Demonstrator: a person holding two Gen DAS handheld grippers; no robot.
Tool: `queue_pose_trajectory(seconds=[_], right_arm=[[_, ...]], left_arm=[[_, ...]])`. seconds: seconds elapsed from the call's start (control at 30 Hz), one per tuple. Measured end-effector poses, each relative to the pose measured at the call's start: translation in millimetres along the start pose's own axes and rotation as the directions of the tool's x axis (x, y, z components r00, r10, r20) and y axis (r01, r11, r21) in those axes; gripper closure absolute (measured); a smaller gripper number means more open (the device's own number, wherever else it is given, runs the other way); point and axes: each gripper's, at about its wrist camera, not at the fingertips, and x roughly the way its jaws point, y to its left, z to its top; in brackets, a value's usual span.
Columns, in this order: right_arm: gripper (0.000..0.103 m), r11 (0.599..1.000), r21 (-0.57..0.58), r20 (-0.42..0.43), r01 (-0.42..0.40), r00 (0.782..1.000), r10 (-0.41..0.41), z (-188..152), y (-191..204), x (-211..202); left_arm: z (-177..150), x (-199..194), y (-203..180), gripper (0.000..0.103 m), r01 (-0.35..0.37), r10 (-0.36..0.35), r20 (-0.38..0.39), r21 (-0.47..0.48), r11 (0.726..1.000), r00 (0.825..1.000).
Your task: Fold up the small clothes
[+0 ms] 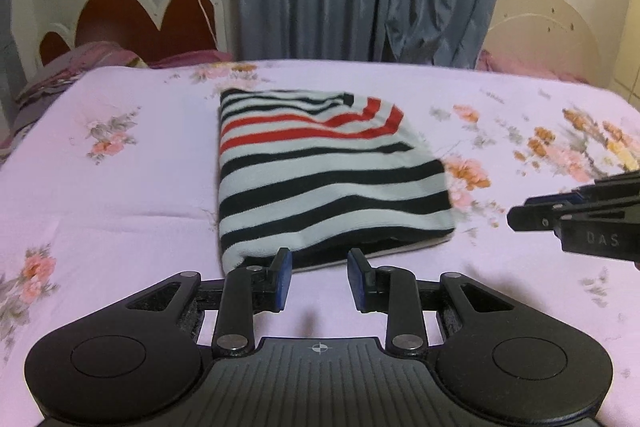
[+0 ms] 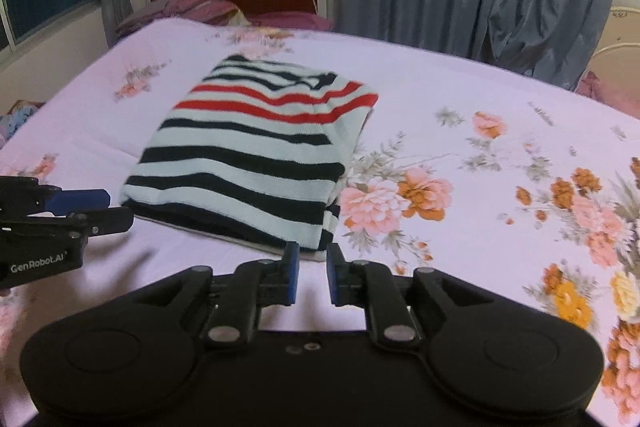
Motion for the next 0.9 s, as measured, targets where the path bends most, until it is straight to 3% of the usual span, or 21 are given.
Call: queue_pose_trajectory(seconds=[0.13,0.17,0.2,0.23,0.27,0.3,0.6,0.9], right_arm=[[0.074,1.0,0.007,0.038,0.0,0.999,0.0,-6.6,-0.1,-32.0],[0.068,1.0,0.014,0.052,-0.004,0.999,0.003,-9.3,-0.2,-42.2],[0.062,1.0,0.023,0.064,-0.009,0.998,0.007,-11.9,-0.2,-50.2],[0.04,0.999,0.033,0.082,-0.011,0.997,0.008,-14.8,0.0,-58.9],[0.01,0.999,0.043,0.116,-0.001,0.993,-0.004,-19.1,0.7,-70.4],[0.0,0.999,0.049,0.144,0.014,0.989,-0.021,-22.4,1.4,-79.4],[0.001,0.994,0.09,0.148,0.059,0.986,-0.072,-57.2,9.2,-135.8],[0.001,0.991,0.105,0.213,0.089,0.971,-0.11,-78.1,16.2,-182.1]], left_arm=[[-5.4,-35.1,-4.7,0.068,-0.02,0.021,0.038,-0.032,0.999,0.999],[-7.0,-44.7,-5.6,0.049,-0.025,0.027,0.05,-0.039,0.999,0.998],[-9.6,-57.2,-7.1,0.016,-0.037,0.041,0.078,-0.051,0.998,0.996],[-12.6,-68.3,-8.9,0.002,-0.061,0.067,0.112,-0.062,0.996,0.991],[-17.4,-82.1,-11.3,0.0,-0.091,0.102,0.161,-0.075,0.993,0.982],[-20.9,-92.5,-13.1,0.0,-0.109,0.121,0.176,-0.08,0.991,0.977],[-43.0,-158.8,-25.7,0.0,-0.102,0.117,0.175,-0.094,0.99,0.978],[-53.7,-202.9,-48.2,0.0,-0.078,0.089,0.217,-0.058,0.995,0.972]])
